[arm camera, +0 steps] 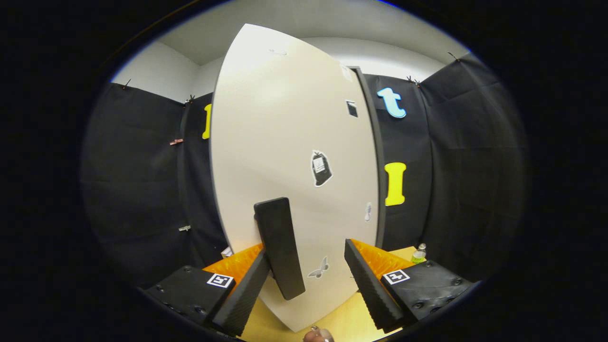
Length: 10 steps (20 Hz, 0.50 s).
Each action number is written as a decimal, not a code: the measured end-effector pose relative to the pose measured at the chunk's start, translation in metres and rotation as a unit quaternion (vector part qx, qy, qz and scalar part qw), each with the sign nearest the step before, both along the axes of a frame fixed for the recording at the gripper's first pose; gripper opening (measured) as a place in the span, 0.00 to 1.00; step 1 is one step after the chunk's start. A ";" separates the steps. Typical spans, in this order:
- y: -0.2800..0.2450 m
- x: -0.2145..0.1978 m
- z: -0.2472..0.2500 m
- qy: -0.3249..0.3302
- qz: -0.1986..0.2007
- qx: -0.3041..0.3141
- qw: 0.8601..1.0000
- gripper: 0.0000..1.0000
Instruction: Open the shoe cabinet door, grab the shoes and put them into the shoe cabinet, then close the shoe cabinet door.
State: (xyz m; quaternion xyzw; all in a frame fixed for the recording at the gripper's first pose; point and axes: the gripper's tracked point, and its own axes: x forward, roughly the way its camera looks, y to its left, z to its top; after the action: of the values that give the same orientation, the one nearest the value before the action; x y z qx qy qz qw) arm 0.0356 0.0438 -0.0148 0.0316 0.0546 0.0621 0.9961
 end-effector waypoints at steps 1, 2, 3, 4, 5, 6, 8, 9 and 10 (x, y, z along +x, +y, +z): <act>0.010 0.003 -0.001 -0.002 0.002 -0.005 1.000 0.98; 0.015 0.006 -0.001 -0.005 0.002 -0.007 1.000 0.98; 0.020 0.007 0.000 -0.008 0.004 -0.006 1.000 0.98; 0.029 0.009 0.000 -0.010 0.006 -0.004 1.000 0.99; 0.030 0.012 -0.001 -0.012 -0.006 -0.007 1.000 1.00; 0.033 0.014 -0.003 -0.011 -0.011 -0.007 1.000 0.98; 0.042 0.016 -0.007 -0.007 -0.013 -0.001 1.000 0.98; 0.044 0.016 -0.008 -0.006 -0.017 0.002 1.000 0.98; 0.043 0.017 -0.010 -0.004 -0.020 0.003 1.000 0.98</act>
State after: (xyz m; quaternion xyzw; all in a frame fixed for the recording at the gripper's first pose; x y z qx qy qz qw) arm 0.0522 0.0871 -0.0246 0.0354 0.0498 0.0426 0.9972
